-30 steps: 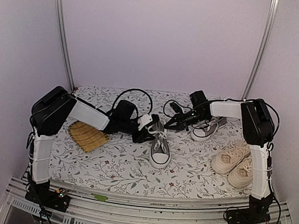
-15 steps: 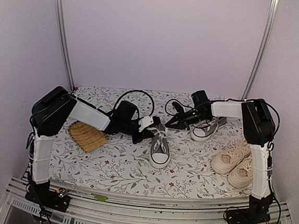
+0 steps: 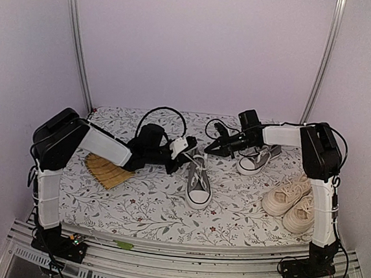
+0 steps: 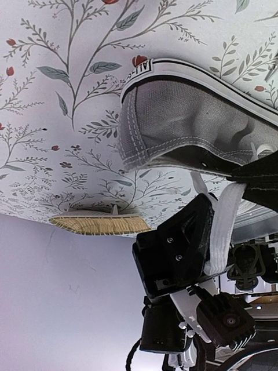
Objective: Tie the shoes
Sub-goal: Pick up the shoelace from the center of the board, then cross the shoelace over the shoe.
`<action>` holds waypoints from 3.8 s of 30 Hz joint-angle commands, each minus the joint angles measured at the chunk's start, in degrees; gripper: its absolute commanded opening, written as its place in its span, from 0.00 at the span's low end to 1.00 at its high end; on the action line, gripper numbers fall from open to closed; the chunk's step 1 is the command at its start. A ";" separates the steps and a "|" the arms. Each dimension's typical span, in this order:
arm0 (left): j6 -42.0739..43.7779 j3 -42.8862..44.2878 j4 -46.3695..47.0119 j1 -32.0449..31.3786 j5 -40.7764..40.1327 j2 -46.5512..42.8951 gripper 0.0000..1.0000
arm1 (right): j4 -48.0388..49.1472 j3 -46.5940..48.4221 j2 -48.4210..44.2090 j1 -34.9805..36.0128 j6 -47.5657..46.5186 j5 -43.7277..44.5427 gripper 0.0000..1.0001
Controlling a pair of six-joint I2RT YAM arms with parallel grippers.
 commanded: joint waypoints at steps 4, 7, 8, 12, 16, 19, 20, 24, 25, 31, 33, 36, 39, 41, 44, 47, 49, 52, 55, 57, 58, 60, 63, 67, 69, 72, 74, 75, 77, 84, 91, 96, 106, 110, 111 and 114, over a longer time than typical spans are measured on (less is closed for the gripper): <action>1.07 0.31 3.56 -0.88 1.28 -2.21 0.00 | 8.21 -0.26 -1.73 -0.76 7.17 -2.05 0.01; 1.16 0.41 4.20 -0.93 1.26 -2.13 0.00 | 6.10 -1.98 -2.55 -0.78 5.94 -3.08 0.01; 1.14 0.41 4.53 -0.99 1.47 -2.07 0.00 | 5.68 -3.23 -2.85 -0.68 5.31 -4.33 0.01; 2.17 0.14 5.36 -1.37 2.28 -2.00 0.00 | 3.79 -6.92 -4.03 -0.74 3.87 -7.99 0.01; 3.28 -1.40 7.91 -2.25 3.50 -2.50 0.00 | 3.03 -7.31 -5.05 -0.61 1.78 -10.92 0.01; 3.99 -2.31 10.14 -2.87 3.83 -2.63 0.00 | 3.86 -7.40 -5.23 -0.48 2.33 -11.91 0.01; 4.03 -2.65 10.71 -3.00 3.78 -2.65 0.00 | 4.79 -7.39 -5.19 -0.47 2.97 -11.85 0.01; 4.06 -4.25 11.95 -3.19 2.47 -3.27 0.00 | 11.75 -7.26 -4.61 -0.54 7.92 -10.20 0.01; 4.06 -4.70 12.31 -3.15 1.79 -3.58 0.00 | 13.95 -7.31 -4.18 -0.56 9.37 -9.84 0.01; 5.96 -5.08 13.16 -2.87 -2.15 -3.46 0.00 | 22.83 -9.76 -2.99 -0.16 19.40 -12.09 0.01; 5.74 -5.15 13.89 -2.82 -2.58 -3.29 0.00 | 22.96 -10.48 -3.23 0.40 19.66 -13.08 0.00; 5.16 -5.94 15.51 -2.86 -1.88 -3.49 0.00 | 22.98 -10.32 -2.31 1.45 19.58 -13.63 0.01; 4.93 -6.94 16.21 -2.85 -1.62 -3.82 0.00 | 23.72 -9.08 -0.60 2.27 20.35 -13.63 0.01; 5.00 -7.41 16.29 -2.81 -2.02 -3.91 0.00 | 24.00 -7.72 0.27 2.70 20.70 -13.78 0.01; 4.82 -8.32 16.92 -2.56 -2.52 -4.25 0.00 | 23.86 -6.40 1.91 2.95 20.55 -13.78 0.00; 4.49 -8.82 17.52 -2.17 -2.33 -4.23 0.00 | 23.78 -5.63 3.63 3.10 20.89 -14.14 0.01; 4.48 -8.84 17.23 -1.91 -1.99 -4.27 0.00 | 23.56 -5.51 3.84 3.34 20.60 -15.10 0.01; 4.31 -8.73 17.23 -1.46 -1.93 -4.27 0.00 | 20.20 -5.60 3.28 3.47 18.17 -16.74 0.01; 4.44 -8.73 17.23 -1.32 -1.86 -4.25 0.00 | 10.48 -4.00 2.88 3.52 11.23 -17.20 0.01; 4.24 -8.73 17.16 -1.28 -1.67 -4.26 0.00 | 2.95 -1.88 3.22 3.57 4.07 -17.77 0.01; 4.08 -8.80 17.22 -1.27 -1.66 -4.23 0.00 | -0.76 -0.72 3.54 3.57 1.71 -18.21 0.01; 4.05 -8.98 17.24 -1.21 -1.50 -4.02 0.00 | -7.38 1.63 4.05 3.61 -3.58 -18.70 0.01; 3.94 -8.97 17.22 -1.19 -1.22 -3.72 0.00 | -18.38 6.26 7.55 3.66 -12.04 -16.77 0.01; 4.59 -7.67 15.89 -1.54 -1.21 -2.99 0.00 | -34.01 14.54 11.62 3.58 -24.07 -12.14 0.12; 4.30 -6.95 14.86 -1.83 -2.25 -2.61 0.00 | -35.39 15.90 12.29 3.44 -26.89 -10.76 0.17; 4.42 -6.99 13.25 -2.07 -1.48 -3.16 0.00 | -36.53 16.51 12.92 3.48 -27.00 -7.04 0.26; 4.92 -7.51 12.29 -2.39 -1.58 -3.67 0.00 | -37.37 16.55 12.42 3.41 -27.09 -4.43 0.32; 5.09 -7.64 11.74 -2.47 -2.02 -3.96 0.00 | -37.20 16.32 11.82 3.33 -27.04 -3.63 0.35; 5.10 -7.54 10.73 -2.50 -3.16 -4.19 0.00 | -34.79 15.55 10.45 2.99 -26.95 -2.48 0.41; 4.14 -6.57 8.93 -2.48 -7.95 -4.29 0.00 | -29.18 13.99 5.60 0.16 -20.90 4.50 0.49; 2.98 -5.61 6.65 -2.50 -12.13 -3.58 0.00 | -24.84 7.85 -4.02 -0.06 -20.45 7.84 0.48; 1.30 -6.35 6.77 -2.50 -13.69 -3.91 0.00 | -8.53 -8.96 -14.31 2.61 -17.93 8.72 0.30; 1.64 -6.70 7.14 -2.72 -14.33 -3.90 0.00 | 7.99 -14.87 -13.37 8.14 -7.92 15.30 0.22; 2.10 -6.79 7.04 -2.81 -14.53 -3.88 0.00 | 9.03 -14.75 -11.33 8.46 -7.60 16.64 0.29; 2.17 -6.79 7.02 -2.85 -14.54 -3.92 0.00 | 9.08 -14.52 -10.77 8.63 -7.52 16.52 0.29; 2.12 -6.71 7.01 -2.83 -14.48 -3.79 0.00 | 7.79 -13.54 -9.23 8.84 -7.79 16.79 0.29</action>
